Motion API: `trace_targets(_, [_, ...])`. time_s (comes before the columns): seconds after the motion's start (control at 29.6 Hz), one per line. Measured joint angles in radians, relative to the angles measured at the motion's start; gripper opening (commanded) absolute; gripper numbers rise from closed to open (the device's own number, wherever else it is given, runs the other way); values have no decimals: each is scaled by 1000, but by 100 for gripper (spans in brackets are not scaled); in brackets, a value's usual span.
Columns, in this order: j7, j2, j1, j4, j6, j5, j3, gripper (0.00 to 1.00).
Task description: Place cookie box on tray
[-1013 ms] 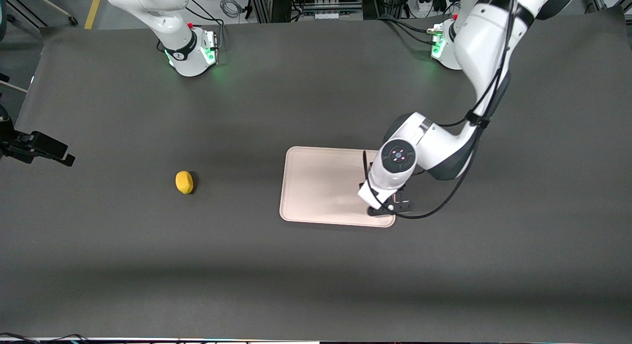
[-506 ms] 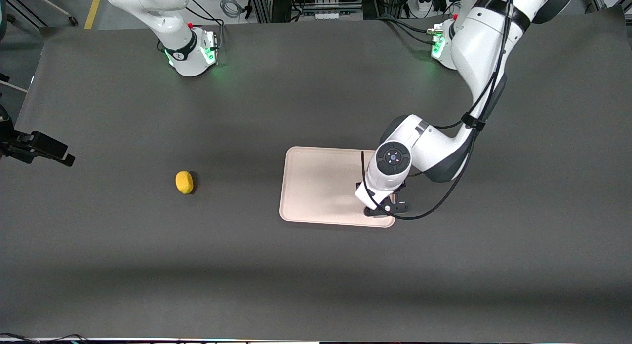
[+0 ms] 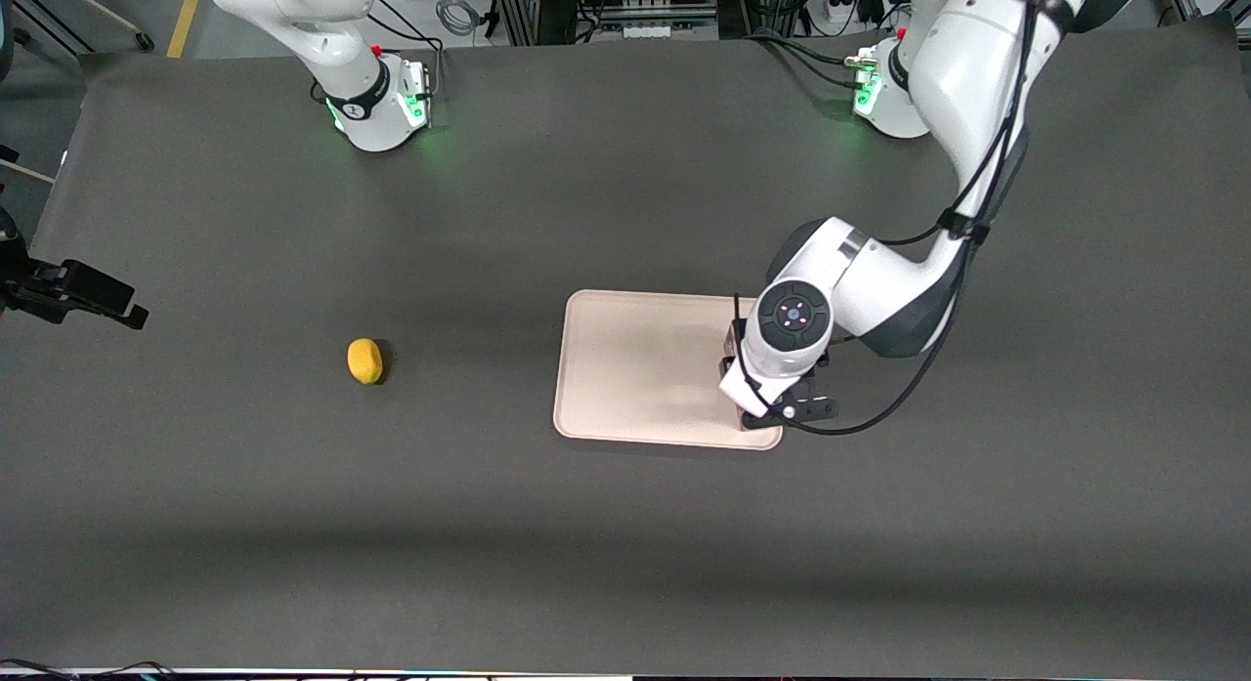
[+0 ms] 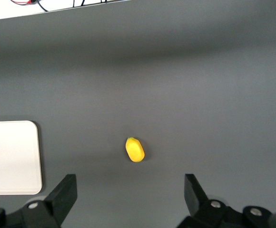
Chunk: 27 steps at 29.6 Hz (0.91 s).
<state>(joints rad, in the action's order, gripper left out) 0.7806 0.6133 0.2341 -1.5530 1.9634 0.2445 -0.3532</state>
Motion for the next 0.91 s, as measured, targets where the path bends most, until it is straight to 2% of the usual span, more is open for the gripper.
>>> trace_targets(0.17, [-14, -83, -20, 14, -118, -43, 13, 100])
trace_targets(0.34, [-55, -213, -35, 25, -251, -106, 74, 100])
trace_targets(0.47, [-163, -345, -43, 32, -371, -149, 164, 100])
trace_targets(0.71, [-451, -591, -59, 22, -538, -166, 363, 100])
trace_targets(0.91, [-573, -713, -66, -108, -493, -166, 452, 100])
